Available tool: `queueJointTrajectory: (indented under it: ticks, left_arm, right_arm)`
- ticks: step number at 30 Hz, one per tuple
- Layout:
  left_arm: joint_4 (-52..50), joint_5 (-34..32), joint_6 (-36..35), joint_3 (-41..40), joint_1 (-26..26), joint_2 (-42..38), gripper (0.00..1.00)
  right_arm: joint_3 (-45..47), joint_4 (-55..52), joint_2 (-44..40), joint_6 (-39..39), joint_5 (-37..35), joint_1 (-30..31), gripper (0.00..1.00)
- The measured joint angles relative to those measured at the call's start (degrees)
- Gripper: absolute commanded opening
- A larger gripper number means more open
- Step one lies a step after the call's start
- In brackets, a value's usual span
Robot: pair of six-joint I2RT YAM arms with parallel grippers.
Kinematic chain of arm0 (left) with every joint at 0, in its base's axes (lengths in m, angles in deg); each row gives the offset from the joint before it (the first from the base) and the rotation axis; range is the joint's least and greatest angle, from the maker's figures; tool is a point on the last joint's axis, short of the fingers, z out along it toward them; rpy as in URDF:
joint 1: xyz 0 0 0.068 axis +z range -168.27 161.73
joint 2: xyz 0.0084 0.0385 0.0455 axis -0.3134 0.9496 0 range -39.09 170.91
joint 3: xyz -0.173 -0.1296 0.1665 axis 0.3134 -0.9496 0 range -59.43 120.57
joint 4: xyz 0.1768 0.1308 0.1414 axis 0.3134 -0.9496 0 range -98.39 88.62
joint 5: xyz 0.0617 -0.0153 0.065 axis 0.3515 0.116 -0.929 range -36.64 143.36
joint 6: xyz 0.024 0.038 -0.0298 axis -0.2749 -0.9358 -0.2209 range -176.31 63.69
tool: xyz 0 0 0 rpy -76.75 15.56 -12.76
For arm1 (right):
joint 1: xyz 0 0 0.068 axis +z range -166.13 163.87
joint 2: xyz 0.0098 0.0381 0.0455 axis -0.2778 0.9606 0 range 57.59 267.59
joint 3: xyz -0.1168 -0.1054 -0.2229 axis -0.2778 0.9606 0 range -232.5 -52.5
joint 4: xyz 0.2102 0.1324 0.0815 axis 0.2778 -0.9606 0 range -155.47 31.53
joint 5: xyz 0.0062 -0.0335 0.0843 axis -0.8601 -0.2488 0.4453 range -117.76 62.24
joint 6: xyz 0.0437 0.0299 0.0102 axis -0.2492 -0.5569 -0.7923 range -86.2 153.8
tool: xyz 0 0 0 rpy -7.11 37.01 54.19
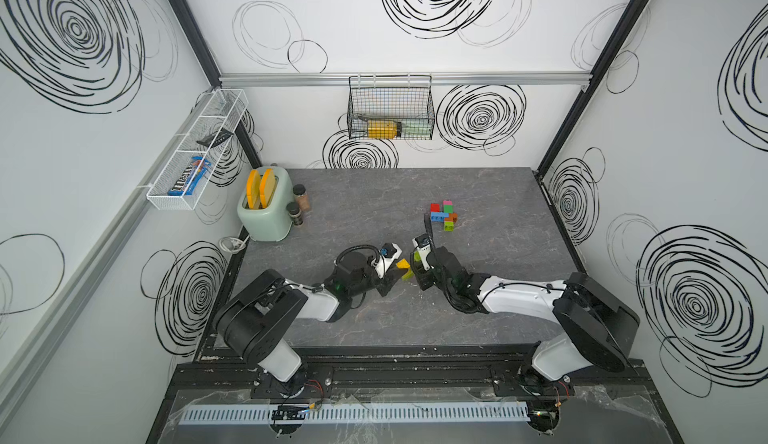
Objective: Assemble the number 4 with lego
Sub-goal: Assemble the lego brick with the lego brick.
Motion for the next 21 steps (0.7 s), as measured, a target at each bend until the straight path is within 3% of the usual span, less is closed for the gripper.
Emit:
queueJointTrajectory:
  ticks: [21]
  left_arm:
    - [3.2, -0.7, -1.8, -1.2, -0.4, 1.3, 0.00]
  right_arm:
    - [0.0, 0.0, 0.1, 0.0, 0.3, 0.0, 0.00]
